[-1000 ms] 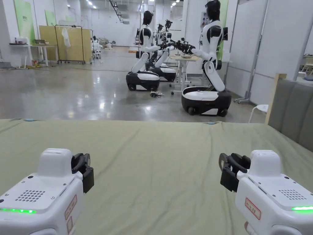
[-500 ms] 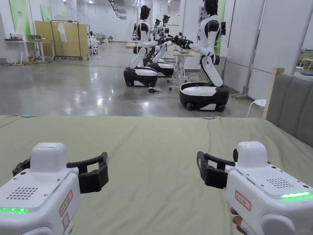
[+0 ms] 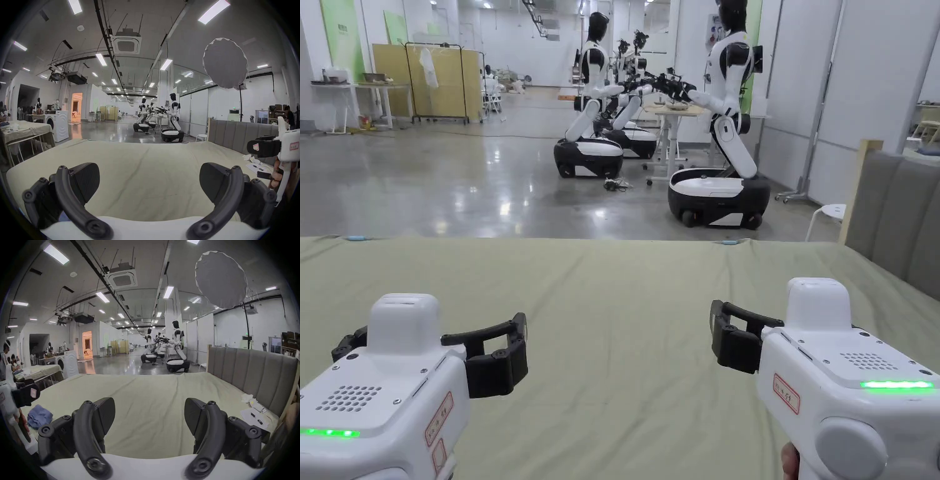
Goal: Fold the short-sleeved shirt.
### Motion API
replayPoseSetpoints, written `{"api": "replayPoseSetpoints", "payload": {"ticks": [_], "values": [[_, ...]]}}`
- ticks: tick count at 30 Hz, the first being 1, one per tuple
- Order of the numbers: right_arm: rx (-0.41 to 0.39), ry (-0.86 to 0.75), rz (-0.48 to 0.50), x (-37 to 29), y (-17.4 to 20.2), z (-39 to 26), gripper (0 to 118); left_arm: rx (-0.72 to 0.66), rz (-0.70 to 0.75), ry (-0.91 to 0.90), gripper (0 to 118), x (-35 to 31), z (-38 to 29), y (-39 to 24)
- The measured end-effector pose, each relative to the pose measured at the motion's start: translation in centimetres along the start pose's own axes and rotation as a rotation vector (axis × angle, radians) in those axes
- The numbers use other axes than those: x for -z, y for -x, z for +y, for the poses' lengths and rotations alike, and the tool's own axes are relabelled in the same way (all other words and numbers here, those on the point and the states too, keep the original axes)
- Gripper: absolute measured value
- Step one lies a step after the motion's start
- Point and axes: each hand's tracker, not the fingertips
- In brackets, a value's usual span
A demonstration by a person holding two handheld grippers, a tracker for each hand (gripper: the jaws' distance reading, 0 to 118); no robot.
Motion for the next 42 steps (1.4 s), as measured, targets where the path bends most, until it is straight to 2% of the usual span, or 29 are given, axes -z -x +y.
{"api": "replayPoseSetpoints", "payload": {"ticks": [14, 25, 30, 35, 42], "values": [[0.108, 0.017, 0.076, -0.6, -1.1, 0.6, 94, 0.018, -0.006, 0.003, 118, 0.1, -0.1, -0.5], [0.078, 0.033, 0.09, -0.3, -0.7, 0.4, 94, 0.012, -0.009, 0.015, 118, 0.4, -0.3, -0.6], [0.041, 0.036, 0.048, -0.3, -0.1, 0.4, 94, 0.015, -0.007, 0.011, 118, 0.3, -0.3, -0.7], [0.032, 0.019, 0.077, -0.8, -0.1, 0.5, 94, 0.012, -0.008, 0.009, 118, 0.2, -0.3, -0.8], [0.032, -0.016, 0.022, -1.1, 0.0, 0.5, 94, 0.006, -0.007, 0.003, 118, 0.2, -0.3, -0.7]]}}
